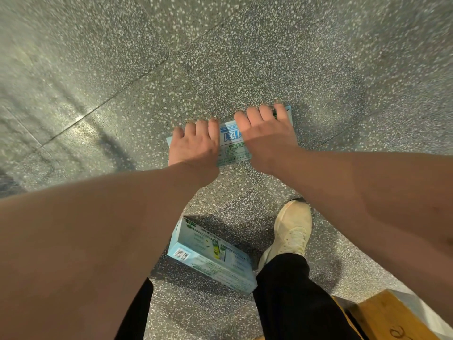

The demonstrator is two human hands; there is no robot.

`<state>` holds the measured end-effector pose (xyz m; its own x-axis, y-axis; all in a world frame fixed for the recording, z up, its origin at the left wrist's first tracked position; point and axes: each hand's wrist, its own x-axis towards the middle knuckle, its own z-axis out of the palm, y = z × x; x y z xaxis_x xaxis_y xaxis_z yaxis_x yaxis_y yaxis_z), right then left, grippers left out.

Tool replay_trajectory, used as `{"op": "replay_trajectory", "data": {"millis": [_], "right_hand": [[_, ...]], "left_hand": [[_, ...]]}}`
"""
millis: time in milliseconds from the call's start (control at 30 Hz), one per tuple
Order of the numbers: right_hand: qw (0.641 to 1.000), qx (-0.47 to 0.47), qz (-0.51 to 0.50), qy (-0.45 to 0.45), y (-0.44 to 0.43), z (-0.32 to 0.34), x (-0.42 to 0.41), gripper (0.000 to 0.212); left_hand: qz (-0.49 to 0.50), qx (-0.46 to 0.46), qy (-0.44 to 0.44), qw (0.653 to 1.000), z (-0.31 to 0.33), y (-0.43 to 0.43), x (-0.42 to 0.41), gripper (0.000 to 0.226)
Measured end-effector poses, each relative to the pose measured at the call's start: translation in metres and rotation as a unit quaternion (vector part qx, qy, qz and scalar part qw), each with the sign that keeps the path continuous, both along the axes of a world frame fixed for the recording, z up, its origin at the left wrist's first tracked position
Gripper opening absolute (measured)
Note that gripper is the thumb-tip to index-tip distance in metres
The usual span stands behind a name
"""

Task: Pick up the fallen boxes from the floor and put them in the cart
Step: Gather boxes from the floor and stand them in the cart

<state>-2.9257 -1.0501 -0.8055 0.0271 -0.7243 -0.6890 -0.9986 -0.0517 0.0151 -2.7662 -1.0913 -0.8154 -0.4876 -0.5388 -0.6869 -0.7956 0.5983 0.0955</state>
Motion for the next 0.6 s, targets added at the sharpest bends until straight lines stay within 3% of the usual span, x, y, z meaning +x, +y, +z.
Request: {"op": "replay_trajectory", "data": {"millis": [167, 333, 600], "right_hand": [[0.999, -0.024, 0.031, 0.002, -0.008, 0.049, 0.01, 0.093], [0.996, -0.074, 0.032, -0.027, -0.03, 0.152, 0.03, 0.072], [0.996, -0.087, 0.037, 0.0, -0.111, 0.462, 0.105, 0.091]], "left_hand": [[0.024, -0.014, 0.011, 1.0, 0.052, -0.005, 0.012, 0.072], [0.025, -0.022, 0.007, 0.999, 0.16, -0.03, 0.036, 0.06], [0.007, -0.077, 0.062, 0.995, 0.464, -0.111, 0.116, 0.077]]}}
